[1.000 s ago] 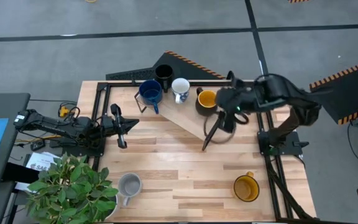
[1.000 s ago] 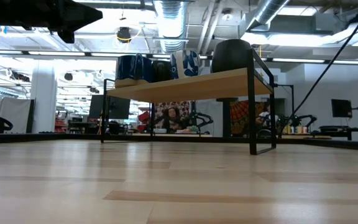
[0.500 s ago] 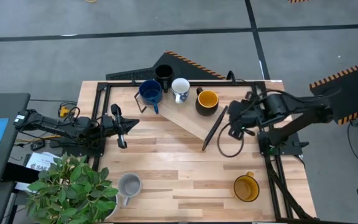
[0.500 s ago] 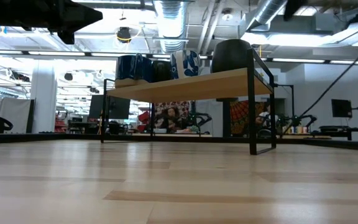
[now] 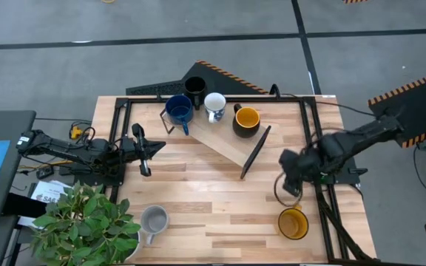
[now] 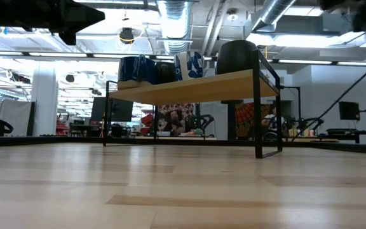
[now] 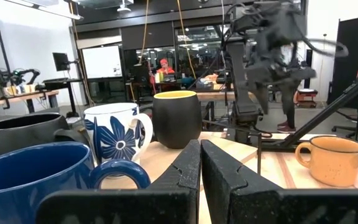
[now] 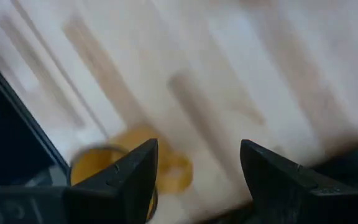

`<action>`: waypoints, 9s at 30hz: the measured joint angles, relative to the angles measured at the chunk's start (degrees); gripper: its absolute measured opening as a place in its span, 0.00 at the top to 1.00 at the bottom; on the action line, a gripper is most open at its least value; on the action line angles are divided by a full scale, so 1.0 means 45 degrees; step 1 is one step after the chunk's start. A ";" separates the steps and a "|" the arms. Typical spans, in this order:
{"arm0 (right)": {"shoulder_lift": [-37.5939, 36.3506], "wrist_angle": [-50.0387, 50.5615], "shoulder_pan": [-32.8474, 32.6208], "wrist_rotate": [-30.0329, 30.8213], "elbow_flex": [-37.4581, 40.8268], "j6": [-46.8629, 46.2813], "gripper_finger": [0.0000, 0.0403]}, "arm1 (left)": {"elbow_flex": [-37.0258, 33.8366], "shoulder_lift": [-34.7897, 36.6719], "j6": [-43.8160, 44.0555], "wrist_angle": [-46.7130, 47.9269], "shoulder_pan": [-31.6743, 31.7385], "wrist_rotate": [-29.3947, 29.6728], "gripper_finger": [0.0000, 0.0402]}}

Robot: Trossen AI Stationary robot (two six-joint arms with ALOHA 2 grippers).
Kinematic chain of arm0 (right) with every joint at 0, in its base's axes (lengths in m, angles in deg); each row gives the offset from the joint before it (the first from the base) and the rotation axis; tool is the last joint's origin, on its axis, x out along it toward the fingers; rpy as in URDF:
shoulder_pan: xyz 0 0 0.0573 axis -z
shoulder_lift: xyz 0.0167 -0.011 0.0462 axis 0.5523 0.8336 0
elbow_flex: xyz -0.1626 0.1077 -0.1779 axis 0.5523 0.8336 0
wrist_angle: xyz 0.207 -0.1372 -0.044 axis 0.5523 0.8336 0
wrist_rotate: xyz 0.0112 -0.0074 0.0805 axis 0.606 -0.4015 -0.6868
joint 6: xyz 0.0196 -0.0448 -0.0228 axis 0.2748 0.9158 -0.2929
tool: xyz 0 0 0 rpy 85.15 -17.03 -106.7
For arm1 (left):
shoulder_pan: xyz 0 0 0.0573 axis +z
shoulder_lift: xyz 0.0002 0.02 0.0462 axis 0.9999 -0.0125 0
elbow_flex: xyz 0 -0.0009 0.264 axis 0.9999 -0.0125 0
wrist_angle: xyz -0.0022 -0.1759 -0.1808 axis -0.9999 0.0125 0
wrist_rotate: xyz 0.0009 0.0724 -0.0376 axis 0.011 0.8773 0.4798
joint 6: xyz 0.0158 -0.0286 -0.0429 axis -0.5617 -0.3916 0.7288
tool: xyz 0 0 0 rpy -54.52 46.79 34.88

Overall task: Place coffee mugs
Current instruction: Put the yellow mug on the shelf

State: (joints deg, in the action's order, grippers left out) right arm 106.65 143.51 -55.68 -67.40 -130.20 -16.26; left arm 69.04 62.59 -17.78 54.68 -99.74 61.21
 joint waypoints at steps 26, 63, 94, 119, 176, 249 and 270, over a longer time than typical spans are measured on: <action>0.5047 -0.1499 -0.4206 -0.1778 0.0147 -0.3922 0.37 | 0.0000 0.0000 -0.0001 -0.0005 -0.0003 0.0000 1.00; 0.6118 -0.2140 -0.0783 -0.1259 -0.5384 0.2726 0.89 | 0.0000 0.0000 -0.0112 -0.0332 -0.0005 0.0000 1.00; 1.1422 0.3137 0.5944 0.2574 -1.4886 0.5663 0.89 | 0.0000 0.0005 -0.0285 -0.0437 -0.0002 -0.0117 1.00; 1.1372 0.2234 0.6645 0.2570 -1.4633 0.6055 0.80 | 0.0000 0.0003 -0.0250 -0.0432 -0.0003 -0.0108 1.00; 0.8280 0.3621 0.1600 0.6272 -1.0761 0.4635 0.95 | 0.0000 0.0003 -0.0003 -0.0209 -0.0005 -0.0133 1.00; 0.8929 -0.5784 0.2891 0.8249 -0.7464 0.7853 0.95 | -0.0005 0.0000 0.0053 -0.0199 -0.0005 -0.0277 1.00; 0.8628 -0.2869 0.2620 0.9549 -0.5890 0.5507 0.95 | -0.0001 0.0000 0.0061 -0.0155 -0.0005 -0.0301 1.00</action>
State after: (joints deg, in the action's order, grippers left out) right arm 145.48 130.60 -43.89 -24.43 -156.70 8.52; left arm 69.03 62.59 -17.50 53.98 -99.76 59.85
